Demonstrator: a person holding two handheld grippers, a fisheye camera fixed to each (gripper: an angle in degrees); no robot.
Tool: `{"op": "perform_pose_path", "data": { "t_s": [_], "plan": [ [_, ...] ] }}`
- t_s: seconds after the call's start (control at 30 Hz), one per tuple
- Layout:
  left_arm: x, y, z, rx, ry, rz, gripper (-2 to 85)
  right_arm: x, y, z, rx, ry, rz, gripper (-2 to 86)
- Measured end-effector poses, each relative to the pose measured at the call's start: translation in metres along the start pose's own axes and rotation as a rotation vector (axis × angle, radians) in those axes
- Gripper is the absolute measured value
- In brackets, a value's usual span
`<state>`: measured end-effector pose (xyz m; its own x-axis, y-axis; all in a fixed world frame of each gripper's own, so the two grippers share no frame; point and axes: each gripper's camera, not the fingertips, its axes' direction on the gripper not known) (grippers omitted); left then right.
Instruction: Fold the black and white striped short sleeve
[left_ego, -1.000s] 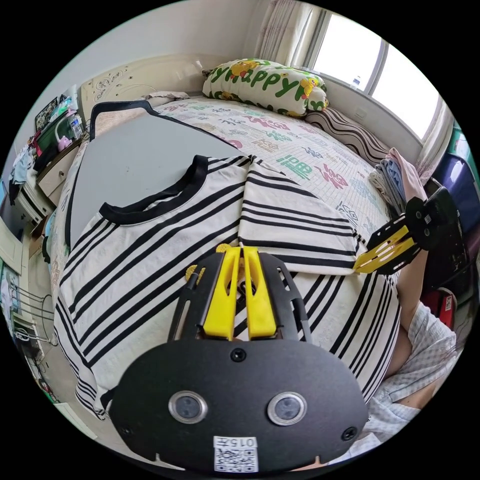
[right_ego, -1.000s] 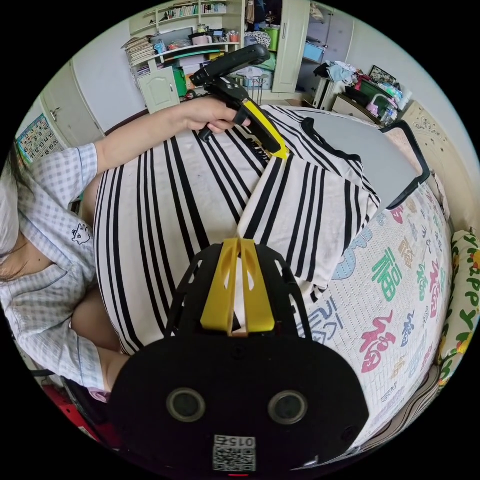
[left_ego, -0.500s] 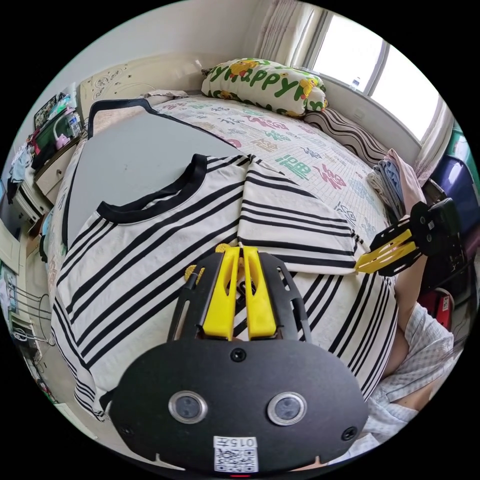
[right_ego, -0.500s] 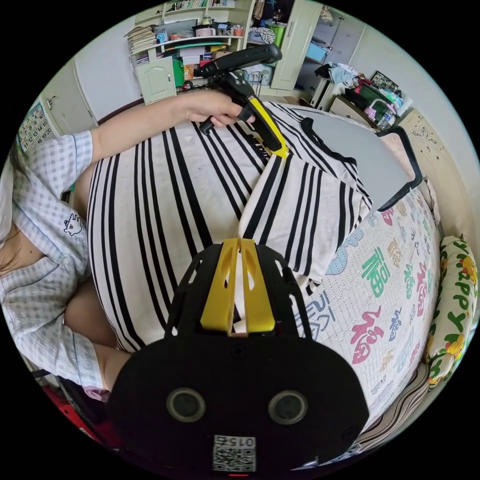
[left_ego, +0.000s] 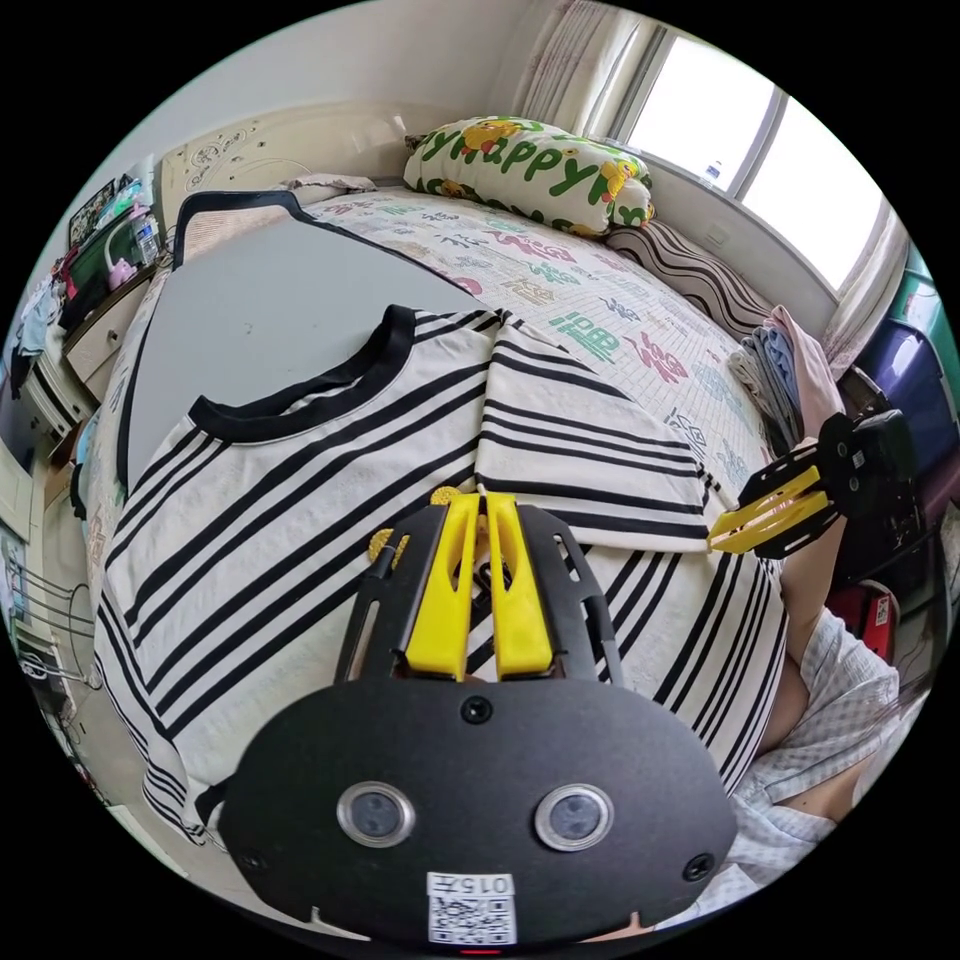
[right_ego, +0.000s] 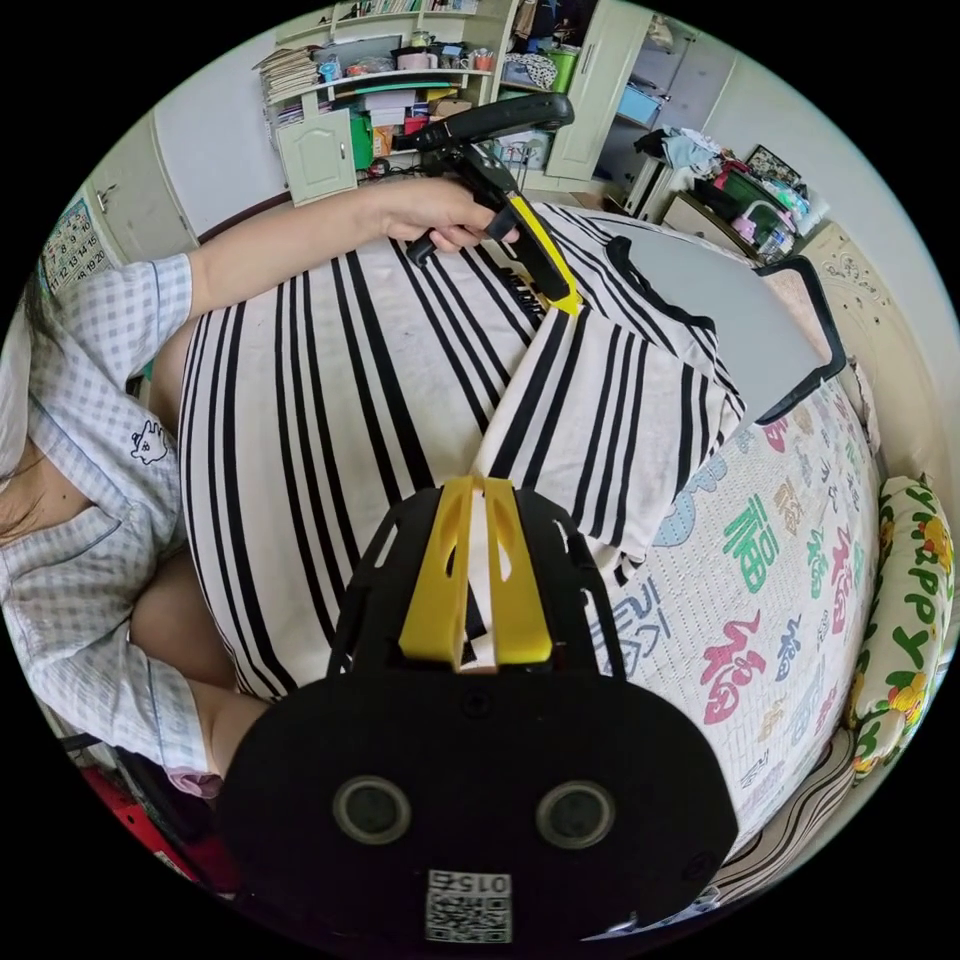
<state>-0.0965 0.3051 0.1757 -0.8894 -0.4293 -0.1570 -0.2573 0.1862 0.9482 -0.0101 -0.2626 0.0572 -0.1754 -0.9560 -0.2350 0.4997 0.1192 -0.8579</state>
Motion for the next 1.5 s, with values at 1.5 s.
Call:
{"op": "perform_pose_path", "data": {
  "t_s": [1.5],
  "plan": [
    [-0.550,0.362,-0.304,0.695,0.662,-0.978,16.4,-0.249,-0.482,0.174,0.092,0.144,-0.344,9.8]
  ]
}}
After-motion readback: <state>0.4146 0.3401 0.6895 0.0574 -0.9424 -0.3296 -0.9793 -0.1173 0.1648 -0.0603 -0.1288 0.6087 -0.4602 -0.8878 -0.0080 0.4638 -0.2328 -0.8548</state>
